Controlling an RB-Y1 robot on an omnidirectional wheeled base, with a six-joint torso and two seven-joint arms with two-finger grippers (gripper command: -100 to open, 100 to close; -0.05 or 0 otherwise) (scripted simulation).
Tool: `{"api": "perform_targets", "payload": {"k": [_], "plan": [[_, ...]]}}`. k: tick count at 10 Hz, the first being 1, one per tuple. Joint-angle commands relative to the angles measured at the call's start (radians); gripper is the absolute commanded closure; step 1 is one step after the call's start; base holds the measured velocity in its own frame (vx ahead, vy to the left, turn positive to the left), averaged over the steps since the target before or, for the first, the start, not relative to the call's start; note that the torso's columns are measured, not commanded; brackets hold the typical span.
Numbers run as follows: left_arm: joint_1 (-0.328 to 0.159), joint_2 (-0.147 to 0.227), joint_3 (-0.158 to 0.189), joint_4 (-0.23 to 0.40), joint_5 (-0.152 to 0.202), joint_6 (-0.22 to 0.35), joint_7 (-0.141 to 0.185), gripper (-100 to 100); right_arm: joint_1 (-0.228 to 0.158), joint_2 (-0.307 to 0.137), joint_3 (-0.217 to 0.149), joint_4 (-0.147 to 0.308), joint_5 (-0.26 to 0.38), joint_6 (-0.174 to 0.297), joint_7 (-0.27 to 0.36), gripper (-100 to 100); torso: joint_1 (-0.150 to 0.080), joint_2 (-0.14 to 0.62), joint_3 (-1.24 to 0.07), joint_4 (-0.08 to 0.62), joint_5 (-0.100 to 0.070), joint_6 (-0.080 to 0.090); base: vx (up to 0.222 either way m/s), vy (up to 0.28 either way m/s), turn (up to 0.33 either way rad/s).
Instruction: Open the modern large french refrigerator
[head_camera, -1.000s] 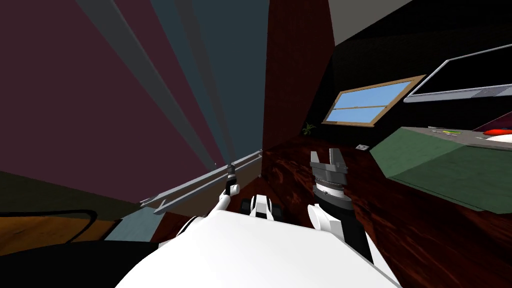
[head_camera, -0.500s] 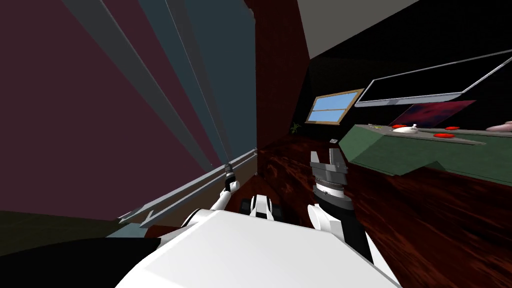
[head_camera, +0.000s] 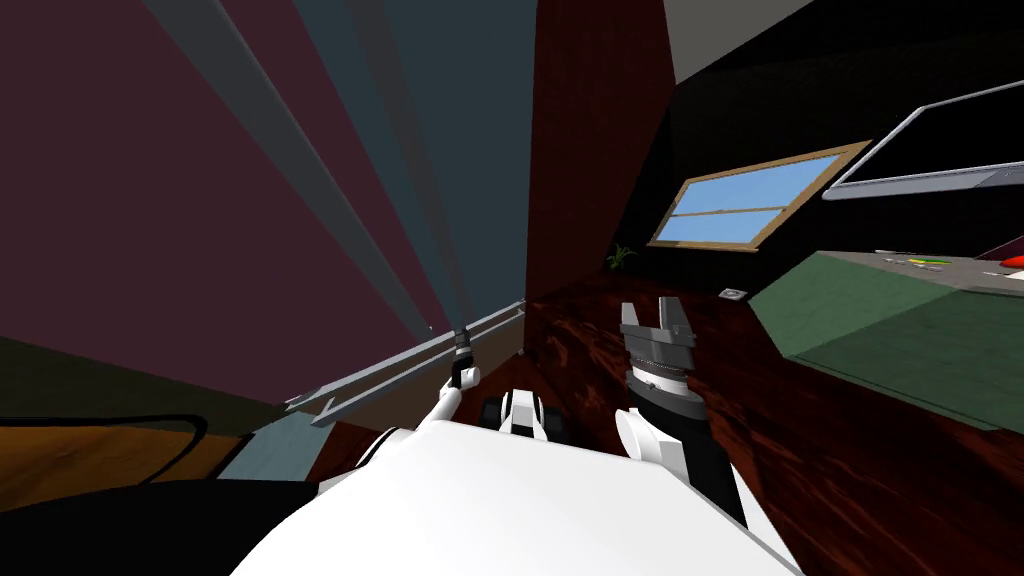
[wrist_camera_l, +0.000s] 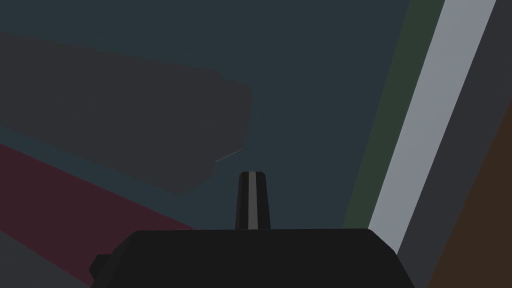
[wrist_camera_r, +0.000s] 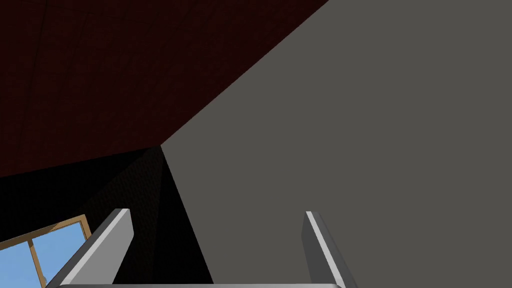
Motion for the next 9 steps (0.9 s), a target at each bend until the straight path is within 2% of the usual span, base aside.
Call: {"api": "perform_targets", "payload": {"k": [1, 2, 3, 4, 5, 6, 7, 8, 9], "plan": [[0.057, -0.003, -0.03, -0.059, -0.075, 0.015, 0.075, 100, 0.0, 0.0, 0.0, 0.0, 0.0, 0.0, 0.0, 0, 0.001, 0.003, 0.001, 0.001, 0.001, 0.001, 0.12, -0.027, 0.367], [0.057, -0.003, -0.03, -0.059, -0.091, 0.015, 0.082, 100, 0.0, 0.0, 0.0, 0.0, 0.0, 0.0, 0.0, 0, -0.001, 0.003, 0.002, 0.001, 0.0, 0.0, 0.096, -0.034, 0.233], [0.089, -0.005, -0.05, -0.089, -0.128, 0.023, 0.119, 100, 0.0, 0.0, 0.0, 0.0, 0.0, 0.0, 0.0, 0, -0.004, 0.004, 0.002, 0.001, -0.001, 0.001, 0.107, -0.053, 0.412], [0.089, -0.005, -0.05, -0.089, -0.143, 0.023, 0.127, 100, 0.0, 0.0, 0.0, 0.0, 0.0, 0.0, 0.0, 0, -0.006, 0.002, 0.001, 0.001, -0.002, 0.0, 0.091, -0.071, 0.232], [0.12, -0.006, -0.069, -0.12, -0.18, 0.031, 0.168, 100, -0.001, 0.0, 0.0, 0.0, 0.0, 0.0, 0.0, 0, -0.006, 0.002, 0.001, 0.001, -0.002, 0.001, 0.107, -0.093, 0.364], [0.12, -0.006, -0.069, -0.12, -0.195, 0.031, 0.172, 100, 0.0, 0.0, 0.0, 0.0, 0.0, 0.0, 0.0, 0, -0.007, 0.001, 0.0, 0.001, -0.002, 0.0, 0.097, -0.068, 0.25], [0.152, -0.008, -0.089, -0.15, -0.233, 0.039, 0.211, 100, 0.0, 0.0, 0.0, 0.0, 0.0, 0.0, 0.0, 0, -0.004, 0.001, 0.0, 0.001, -0.001, 0.001, 0.131, -0.053, 0.37], [0.152, -0.008, -0.089, -0.15, -0.247, 0.039, 0.217, 100, 0.0, 0.0, 0.0, 0.0, 0.0, 0.0, 0.0, 0, -0.003, 0.0, -0.001, 0.0, -0.001, 0.0, 0.105, -0.062, 0.242], [0.184, -0.009, -0.109, -0.181, -0.284, 0.047, 0.254, 100, 0.0, 0.0, 0.0, 0.0, 0.0, 0.0, 0.0, 0, -0.003, 0.001, 0.0, 0.001, -0.001, 0.001, 0.101, -0.068, 0.415]]}}
